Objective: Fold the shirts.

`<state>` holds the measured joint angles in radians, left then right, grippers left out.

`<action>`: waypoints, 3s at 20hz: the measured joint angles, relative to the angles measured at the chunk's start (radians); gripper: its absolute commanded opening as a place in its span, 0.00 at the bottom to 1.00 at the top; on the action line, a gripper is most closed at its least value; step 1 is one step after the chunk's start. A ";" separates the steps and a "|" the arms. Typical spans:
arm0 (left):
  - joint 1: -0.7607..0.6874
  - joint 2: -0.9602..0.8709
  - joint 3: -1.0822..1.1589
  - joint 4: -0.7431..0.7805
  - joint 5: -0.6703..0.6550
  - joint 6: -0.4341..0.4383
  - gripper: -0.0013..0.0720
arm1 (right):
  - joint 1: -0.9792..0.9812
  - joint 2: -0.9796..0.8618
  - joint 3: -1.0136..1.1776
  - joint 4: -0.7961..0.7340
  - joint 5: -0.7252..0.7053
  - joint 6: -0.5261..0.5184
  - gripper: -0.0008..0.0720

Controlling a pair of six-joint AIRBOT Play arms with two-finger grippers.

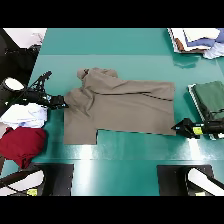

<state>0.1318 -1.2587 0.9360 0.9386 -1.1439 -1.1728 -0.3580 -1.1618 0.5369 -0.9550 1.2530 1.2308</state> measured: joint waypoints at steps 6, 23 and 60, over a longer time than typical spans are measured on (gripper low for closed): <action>0.000 0.022 0.002 0.002 -0.003 0.001 0.06 | 0.105 -0.030 -0.006 0.014 -0.019 -0.002 0.03; 0.000 0.385 0.995 0.002 0.001 -0.079 0.06 | 0.133 0.353 1.086 -0.002 0.015 0.120 0.03; -0.003 -0.294 0.481 -0.207 0.232 0.167 0.06 | 0.288 -0.610 1.279 -0.171 0.074 0.209 0.03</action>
<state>0.1284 -1.5532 1.4174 0.7315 -0.9115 -1.0054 -0.0700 -1.7721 1.8160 -1.1263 1.3266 1.4395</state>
